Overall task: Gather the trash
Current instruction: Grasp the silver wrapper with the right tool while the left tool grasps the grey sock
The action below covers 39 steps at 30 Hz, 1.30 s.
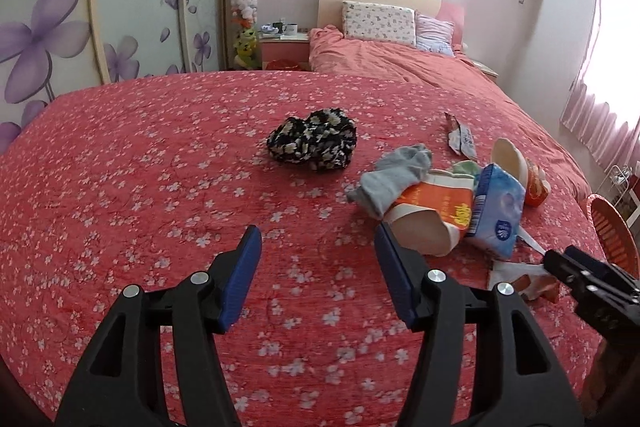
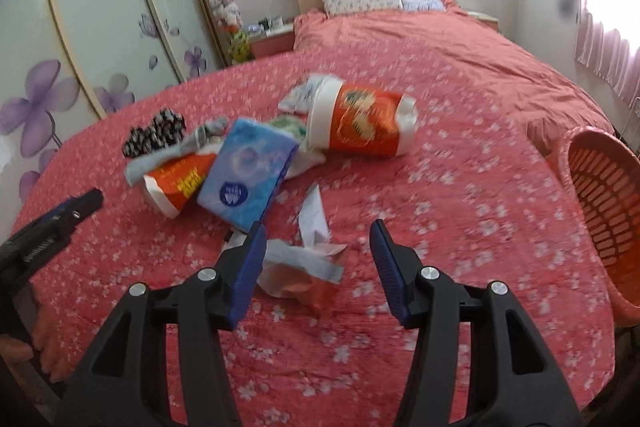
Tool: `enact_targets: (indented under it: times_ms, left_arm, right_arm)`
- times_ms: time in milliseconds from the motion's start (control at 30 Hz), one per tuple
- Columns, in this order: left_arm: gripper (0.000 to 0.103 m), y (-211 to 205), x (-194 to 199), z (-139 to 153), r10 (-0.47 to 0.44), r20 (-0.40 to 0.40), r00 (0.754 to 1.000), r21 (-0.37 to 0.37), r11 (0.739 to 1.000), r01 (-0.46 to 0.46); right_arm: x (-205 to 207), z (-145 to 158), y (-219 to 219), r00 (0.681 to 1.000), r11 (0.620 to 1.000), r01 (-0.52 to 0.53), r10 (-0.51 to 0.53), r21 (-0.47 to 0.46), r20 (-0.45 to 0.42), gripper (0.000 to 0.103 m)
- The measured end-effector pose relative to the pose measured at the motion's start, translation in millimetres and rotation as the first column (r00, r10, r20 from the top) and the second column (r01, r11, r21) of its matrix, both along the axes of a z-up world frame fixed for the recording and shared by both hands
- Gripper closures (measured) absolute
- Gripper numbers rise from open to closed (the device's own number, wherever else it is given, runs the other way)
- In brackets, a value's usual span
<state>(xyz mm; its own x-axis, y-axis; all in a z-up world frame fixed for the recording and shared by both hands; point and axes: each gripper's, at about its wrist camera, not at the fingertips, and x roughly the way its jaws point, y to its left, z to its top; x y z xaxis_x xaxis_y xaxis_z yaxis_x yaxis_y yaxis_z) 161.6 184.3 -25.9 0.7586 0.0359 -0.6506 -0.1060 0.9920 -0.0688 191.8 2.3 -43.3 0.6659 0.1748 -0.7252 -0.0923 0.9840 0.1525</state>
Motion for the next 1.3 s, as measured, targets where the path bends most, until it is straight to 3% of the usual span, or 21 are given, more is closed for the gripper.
enact_targets:
  times_ms: [133,367,500,633,767,1000,1067,1133,1200,1300]
  left_arm:
    - [0.044,3.4,1.7,-4.0,-0.002,-0.008,1.0,-0.02,1.0,0.002]
    - [0.044,1.7,9.0,-7.1,-0.022,-0.024,0.999,-0.047,0.999,0.021]
    - [0.044,-2.8,13.5,-6.7,-0.029,-0.031,0.999,-0.06,0.998,0.027]
    - [0.044,-7.5,21.0,-1.5,-0.043,-0.027,0.999,-0.069,0.997,0.041]
    - [0.044,-14.2,34.1,4.1,-0.066,-0.017,0.998,-0.062,0.996,0.064]
    - [0.044,-20.1,65.0,-8.1,-0.107,-0.083,0.991,-0.089,0.991,0.099]
    - [0.054,-21.2,66.9,-10.5,-0.121,-0.083,0.989,-0.106,0.988,0.112]
    - [0.077,-22.8,68.1,-10.4,-0.145,-0.083,0.986,-0.121,0.983,0.134]
    - [0.088,-25.6,66.7,-8.9,-0.155,-0.077,0.985,-0.109,0.983,0.146]
    - [0.094,-29.8,64.3,-4.3,-0.153,-0.059,0.986,-0.092,0.985,0.147]
  right_arm:
    - [5.8,-12.5,7.3,0.999,0.999,-0.024,0.022,-0.035,-0.047,0.055]
    - [-1.0,-13.6,4.7,0.998,0.997,-0.057,0.055,-0.053,-0.043,0.077]
    - [-5.8,-13.4,6.4,0.998,0.994,-0.066,0.064,-0.082,-0.026,0.084]
    - [-13.5,-10.7,-2.5,1.0,0.992,-0.026,0.026,-0.123,-0.001,0.087]
    - [-17.7,-8.8,-26.1,0.999,0.994,0.04,-0.039,-0.1,0.005,0.088]
    - [-21.4,-6.4,-53.7,0.995,0.992,0.096,-0.096,-0.084,0.007,0.088]
    - [-22.4,-6.6,-55.9,0.995,0.992,0.097,-0.097,-0.084,0.007,0.088]
    - [-22.6,-7.0,-54.7,0.995,0.992,0.097,-0.096,-0.085,0.008,0.088]
    - [-23.8,-6.0,-56.3,0.995,0.992,0.1,-0.1,-0.081,0.012,0.088]
    - [-28.2,-1.9,-59.5,0.994,0.992,0.108,-0.107,-0.071,0.025,0.088]
